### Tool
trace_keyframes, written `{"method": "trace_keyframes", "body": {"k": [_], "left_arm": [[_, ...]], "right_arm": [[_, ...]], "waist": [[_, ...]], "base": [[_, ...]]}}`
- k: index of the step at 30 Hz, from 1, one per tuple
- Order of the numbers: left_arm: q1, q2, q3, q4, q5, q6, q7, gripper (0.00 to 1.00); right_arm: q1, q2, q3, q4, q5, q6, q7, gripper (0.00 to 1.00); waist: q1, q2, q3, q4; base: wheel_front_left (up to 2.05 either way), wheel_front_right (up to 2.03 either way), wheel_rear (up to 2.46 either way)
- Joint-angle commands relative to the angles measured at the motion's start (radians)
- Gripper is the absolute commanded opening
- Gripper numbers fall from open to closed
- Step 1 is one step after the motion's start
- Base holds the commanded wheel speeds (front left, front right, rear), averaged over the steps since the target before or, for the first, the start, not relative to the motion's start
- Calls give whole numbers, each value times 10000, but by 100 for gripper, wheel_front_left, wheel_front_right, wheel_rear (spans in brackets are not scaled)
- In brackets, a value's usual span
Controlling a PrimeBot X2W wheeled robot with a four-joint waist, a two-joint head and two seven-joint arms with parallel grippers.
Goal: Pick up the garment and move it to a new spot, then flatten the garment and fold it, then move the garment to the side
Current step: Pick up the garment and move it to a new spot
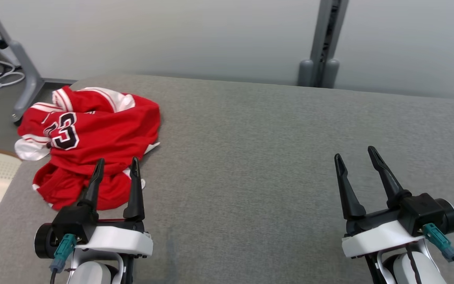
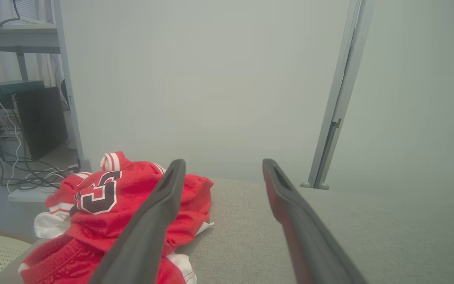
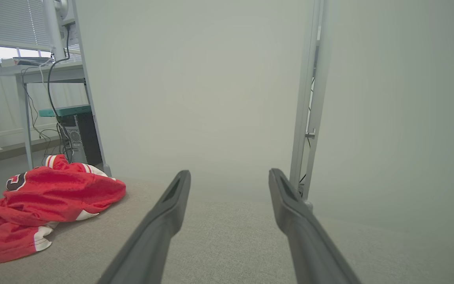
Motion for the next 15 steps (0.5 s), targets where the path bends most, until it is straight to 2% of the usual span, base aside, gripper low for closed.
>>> {"method": "trace_keyframes", "body": {"k": [1, 15], "left_arm": [[-161, 40, 37, -44, -79, 85, -39, 100], [1, 39, 114, 29, -3, 179, -39, 100]], "right_arm": [[106, -79, -9, 11, -32, 19, -64, 100], [166, -79, 41, 143, 98, 19, -63, 100]], "waist": [[0, 0, 32, 379], [0, 0, -79, 1495]], "base": [[0, 0, 0], [0, 0, 0]]}}
